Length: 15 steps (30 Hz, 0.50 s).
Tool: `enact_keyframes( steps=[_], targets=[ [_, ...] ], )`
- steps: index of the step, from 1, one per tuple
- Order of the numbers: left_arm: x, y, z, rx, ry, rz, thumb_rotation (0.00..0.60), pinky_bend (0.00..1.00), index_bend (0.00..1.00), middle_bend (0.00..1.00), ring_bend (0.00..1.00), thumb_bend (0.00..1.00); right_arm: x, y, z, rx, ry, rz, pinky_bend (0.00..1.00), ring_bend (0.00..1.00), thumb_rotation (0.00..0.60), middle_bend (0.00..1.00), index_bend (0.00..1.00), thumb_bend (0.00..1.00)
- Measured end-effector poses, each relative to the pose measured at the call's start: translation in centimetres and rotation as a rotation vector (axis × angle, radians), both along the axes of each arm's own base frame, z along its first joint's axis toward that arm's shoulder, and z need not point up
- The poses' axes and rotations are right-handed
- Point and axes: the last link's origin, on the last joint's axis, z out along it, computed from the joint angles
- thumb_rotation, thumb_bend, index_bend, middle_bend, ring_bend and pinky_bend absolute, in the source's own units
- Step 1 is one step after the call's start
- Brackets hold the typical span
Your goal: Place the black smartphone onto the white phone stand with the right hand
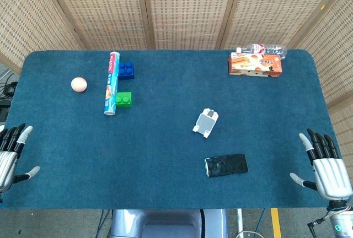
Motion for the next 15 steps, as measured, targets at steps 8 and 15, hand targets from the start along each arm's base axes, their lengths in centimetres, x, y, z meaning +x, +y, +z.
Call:
enact_keyframes(
  steps=[8,15],
  targets=[
    [-0.1,0.0,0.0,0.0,-0.003,0.002,0.6,0.0,0.0,0.0,0.0,0.0,0.0,0.0,-0.3,0.02,0.0,0.002,0.0,0.0,0.6,0.0,0.0,0.0],
    [0.1,-0.1,0.1,0.008,-0.01,-0.008,0.6,0.0,0.0,0.0,0.0,0.0,1.1,-0.9,-1.7,0.141,-0.033,0.061,0.07,0.0,0.6,0.06,0.06,0.0]
  ],
)
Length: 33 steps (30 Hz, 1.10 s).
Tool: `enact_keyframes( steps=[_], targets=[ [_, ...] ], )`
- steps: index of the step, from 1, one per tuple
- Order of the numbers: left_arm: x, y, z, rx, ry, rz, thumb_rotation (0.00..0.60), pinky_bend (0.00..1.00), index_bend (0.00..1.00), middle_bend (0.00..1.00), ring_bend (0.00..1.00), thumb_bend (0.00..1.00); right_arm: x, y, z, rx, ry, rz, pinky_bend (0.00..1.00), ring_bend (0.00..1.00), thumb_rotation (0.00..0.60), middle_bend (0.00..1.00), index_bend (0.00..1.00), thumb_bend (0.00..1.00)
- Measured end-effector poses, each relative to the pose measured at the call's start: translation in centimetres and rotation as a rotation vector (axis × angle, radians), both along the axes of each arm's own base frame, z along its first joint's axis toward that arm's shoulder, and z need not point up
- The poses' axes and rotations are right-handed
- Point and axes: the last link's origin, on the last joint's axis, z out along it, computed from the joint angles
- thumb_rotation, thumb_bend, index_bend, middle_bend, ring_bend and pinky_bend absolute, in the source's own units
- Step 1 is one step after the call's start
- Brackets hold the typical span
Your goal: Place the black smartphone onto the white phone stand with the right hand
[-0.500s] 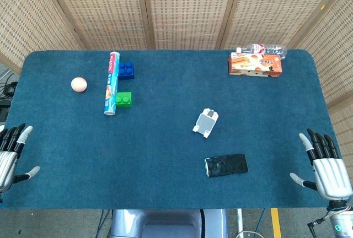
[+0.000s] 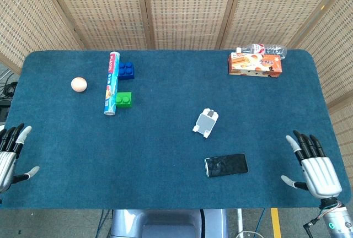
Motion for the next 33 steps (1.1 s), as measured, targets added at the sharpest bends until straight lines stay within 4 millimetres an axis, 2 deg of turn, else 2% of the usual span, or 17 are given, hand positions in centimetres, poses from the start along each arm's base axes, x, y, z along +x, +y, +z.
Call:
enact_keyframes(
  steps=[3,7,16,22,33],
  targets=[
    [0.0,-0.1,-0.1,0.001,0.002,-0.001,0.6,0.0,0.0,0.0,0.0,0.0,0.9,-1.1,-1.5,0.107,-0.008,0.057,0.13,0.05,0.6,0.13,0.11,0.0],
    [0.1,-0.2,-0.1,0.007,0.004,0.001,0.6,0.0,0.0,0.0,0.0,0.0,2.5,-3.2,-4.4,0.243,0.022,0.15,0.18,0.13,0.6,0.19,0.15,0.0],
    [0.1,0.1,-0.2,0.0,0.004,0.016,0.6,0.0,0.0,0.0,0.0,0.0,4.3,-5.1,-10.6,0.34,0.088,0.205,0.24,0.18,0.6,0.23,0.2,0.0],
    [0.1,0.1,-0.1,0.003,-0.001,0.018,0.6,0.0,0.0,0.0,0.0,0.0,4.4,-5.7,-12.5,0.354,0.132,0.205,0.25,0.2,0.6,0.24,0.21,0.0],
    [0.0,0.2,-0.1,0.001,0.0,0.023,0.6,0.0,0.0,0.0,0.0,0.0,4.7,-6.6,-14.0,0.351,0.172,0.21,0.26,0.22,0.6,0.25,0.23,0.0]
  ],
)
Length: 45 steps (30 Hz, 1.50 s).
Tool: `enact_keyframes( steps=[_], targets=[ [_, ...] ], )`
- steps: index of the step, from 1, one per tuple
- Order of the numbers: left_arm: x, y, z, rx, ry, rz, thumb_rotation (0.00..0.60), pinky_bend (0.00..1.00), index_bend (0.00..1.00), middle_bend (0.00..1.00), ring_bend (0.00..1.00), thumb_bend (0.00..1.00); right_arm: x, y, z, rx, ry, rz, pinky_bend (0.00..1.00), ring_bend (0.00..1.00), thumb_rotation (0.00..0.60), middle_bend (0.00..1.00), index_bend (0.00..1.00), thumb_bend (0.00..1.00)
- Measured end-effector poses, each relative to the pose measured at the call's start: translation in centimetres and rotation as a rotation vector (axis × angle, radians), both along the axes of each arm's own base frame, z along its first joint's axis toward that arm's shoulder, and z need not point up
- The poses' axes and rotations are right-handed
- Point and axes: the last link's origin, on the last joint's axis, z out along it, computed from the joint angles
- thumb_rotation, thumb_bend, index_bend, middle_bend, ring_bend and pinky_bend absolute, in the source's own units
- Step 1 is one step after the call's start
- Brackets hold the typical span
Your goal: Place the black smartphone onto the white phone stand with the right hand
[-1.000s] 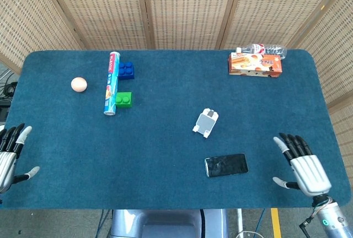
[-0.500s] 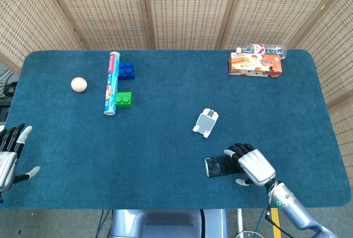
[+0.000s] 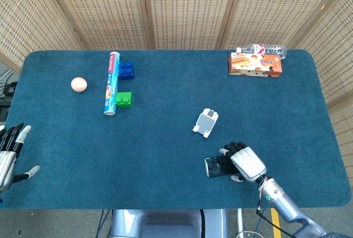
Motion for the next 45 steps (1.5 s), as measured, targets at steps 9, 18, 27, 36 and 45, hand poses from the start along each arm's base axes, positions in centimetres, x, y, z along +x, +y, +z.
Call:
enact_keyframes(
  steps=[9,18,27,36,45],
  targets=[
    [0.0,0.1,-0.1,-0.001,0.001,0.002,0.6,0.0,0.0,0.0,0.0,0.0,-0.4,-0.1,-1.2,0.011,0.047,0.015,0.27,0.23,0.6,0.26,0.24,0.0],
    [0.0,0.2,0.0,-0.002,-0.001,0.006,0.6,0.0,0.0,0.0,0.0,0.0,-1.0,-0.7,-1.7,0.031,0.064,0.005,0.29,0.23,0.6,0.26,0.24,0.04],
    [0.0,0.2,-0.1,-0.005,0.002,0.009,0.6,0.0,0.0,0.0,0.0,0.0,-1.9,-0.7,-2.3,0.058,0.083,-0.014,0.33,0.31,0.6,0.36,0.36,0.25],
    [-0.1,0.3,-0.2,-0.007,0.003,0.011,0.6,0.0,0.0,0.0,0.0,0.0,-1.7,-0.4,-1.7,0.046,0.03,0.03,0.43,0.46,0.6,0.5,0.49,0.43],
    [0.1,0.2,-0.2,-0.006,0.001,0.009,0.6,0.0,0.0,0.0,0.0,0.0,-1.0,-0.4,0.0,-0.01,-0.009,0.112,0.43,0.47,0.6,0.51,0.5,0.44]
  ],
)
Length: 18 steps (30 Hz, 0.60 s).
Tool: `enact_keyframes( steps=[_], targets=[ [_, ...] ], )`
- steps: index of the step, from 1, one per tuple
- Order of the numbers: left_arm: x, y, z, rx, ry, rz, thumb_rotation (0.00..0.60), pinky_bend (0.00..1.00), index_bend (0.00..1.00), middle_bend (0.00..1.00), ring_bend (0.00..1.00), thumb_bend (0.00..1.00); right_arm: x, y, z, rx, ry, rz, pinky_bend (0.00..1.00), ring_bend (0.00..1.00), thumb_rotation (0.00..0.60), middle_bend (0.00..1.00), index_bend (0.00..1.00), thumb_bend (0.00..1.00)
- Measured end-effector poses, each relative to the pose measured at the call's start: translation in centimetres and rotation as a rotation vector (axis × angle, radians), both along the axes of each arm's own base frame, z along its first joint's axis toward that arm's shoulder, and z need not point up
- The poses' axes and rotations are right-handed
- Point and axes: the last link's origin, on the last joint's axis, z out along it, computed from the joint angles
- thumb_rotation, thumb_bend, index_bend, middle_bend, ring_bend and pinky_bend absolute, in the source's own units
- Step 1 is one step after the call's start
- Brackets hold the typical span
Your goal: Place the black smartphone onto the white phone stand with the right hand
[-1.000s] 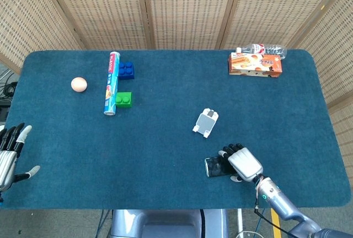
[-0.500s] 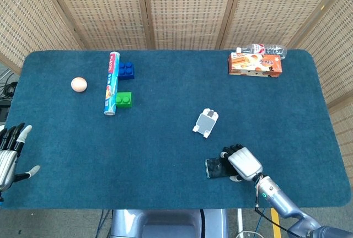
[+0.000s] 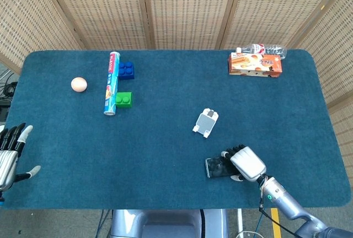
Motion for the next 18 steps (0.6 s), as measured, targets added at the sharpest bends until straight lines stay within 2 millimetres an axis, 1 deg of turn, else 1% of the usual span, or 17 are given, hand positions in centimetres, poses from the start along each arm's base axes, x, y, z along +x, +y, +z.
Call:
enact_keyframes(
  steps=[5,9,15,18],
  targets=[
    [0.0,0.0,0.1,0.002,-0.003,-0.001,0.6,0.0,0.0,0.0,0.0,0.0,0.7,-0.3,1.2,-0.052,0.005,0.067,0.43,0.47,0.6,0.51,0.5,0.44],
    [0.0,0.0,0.1,0.0,-0.003,-0.002,0.6,0.0,0.0,0.0,0.0,0.0,1.7,-1.2,2.3,-0.117,0.042,0.14,0.43,0.47,0.6,0.51,0.5,0.44],
    [0.0,0.1,0.1,0.002,-0.005,0.002,0.6,0.0,0.0,0.0,0.0,0.0,3.8,-2.8,4.0,-0.251,0.166,0.308,0.43,0.47,0.6,0.51,0.5,0.44],
    [-0.1,0.2,0.2,0.005,-0.008,0.01,0.6,0.0,0.0,0.0,0.0,0.0,5.5,-4.0,4.9,-0.332,0.258,0.431,0.43,0.47,0.6,0.51,0.5,0.44]
  ],
)
